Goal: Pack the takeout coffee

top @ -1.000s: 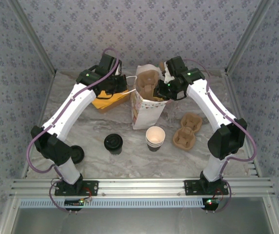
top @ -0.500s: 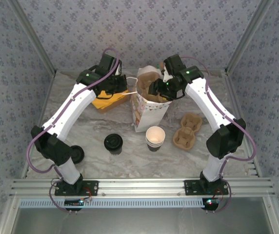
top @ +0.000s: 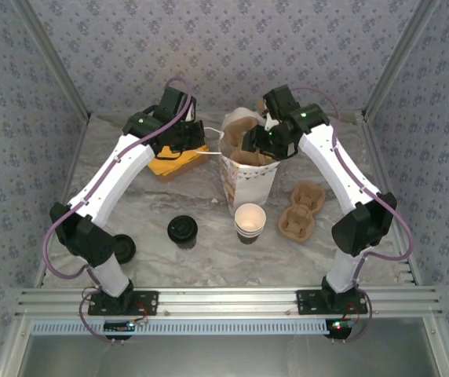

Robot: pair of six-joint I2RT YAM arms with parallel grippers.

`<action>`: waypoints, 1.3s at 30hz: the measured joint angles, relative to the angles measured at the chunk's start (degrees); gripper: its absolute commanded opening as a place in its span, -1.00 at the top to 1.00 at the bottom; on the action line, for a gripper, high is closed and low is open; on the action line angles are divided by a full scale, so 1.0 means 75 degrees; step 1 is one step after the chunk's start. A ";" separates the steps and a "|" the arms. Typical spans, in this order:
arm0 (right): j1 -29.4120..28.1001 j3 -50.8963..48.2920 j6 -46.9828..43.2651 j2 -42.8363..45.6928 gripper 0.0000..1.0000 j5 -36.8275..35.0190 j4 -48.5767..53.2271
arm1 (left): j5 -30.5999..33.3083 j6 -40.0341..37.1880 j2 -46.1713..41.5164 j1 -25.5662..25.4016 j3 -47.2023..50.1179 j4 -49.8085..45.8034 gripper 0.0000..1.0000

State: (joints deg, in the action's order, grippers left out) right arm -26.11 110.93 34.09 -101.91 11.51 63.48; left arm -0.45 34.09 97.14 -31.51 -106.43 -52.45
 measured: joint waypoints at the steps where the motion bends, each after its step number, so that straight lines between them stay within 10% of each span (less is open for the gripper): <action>1: -0.0029 0.0032 0.0000 0.0000 -0.22 -0.0058 0.0006 | -0.0009 0.0000 0.0000 0.0000 0.0000 0.0000 1.00; 39: -0.1023 0.0761 -0.0755 -0.0015 0.13 -0.2072 -0.0245 | -0.0026 -0.0023 0.0000 -0.0064 0.0000 0.0000 1.00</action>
State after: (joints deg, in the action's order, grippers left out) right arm -33.78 116.64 28.42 -102.02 -4.03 61.65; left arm -0.64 33.91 97.14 -31.99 -106.43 -52.45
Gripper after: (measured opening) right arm 0.435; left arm 0.064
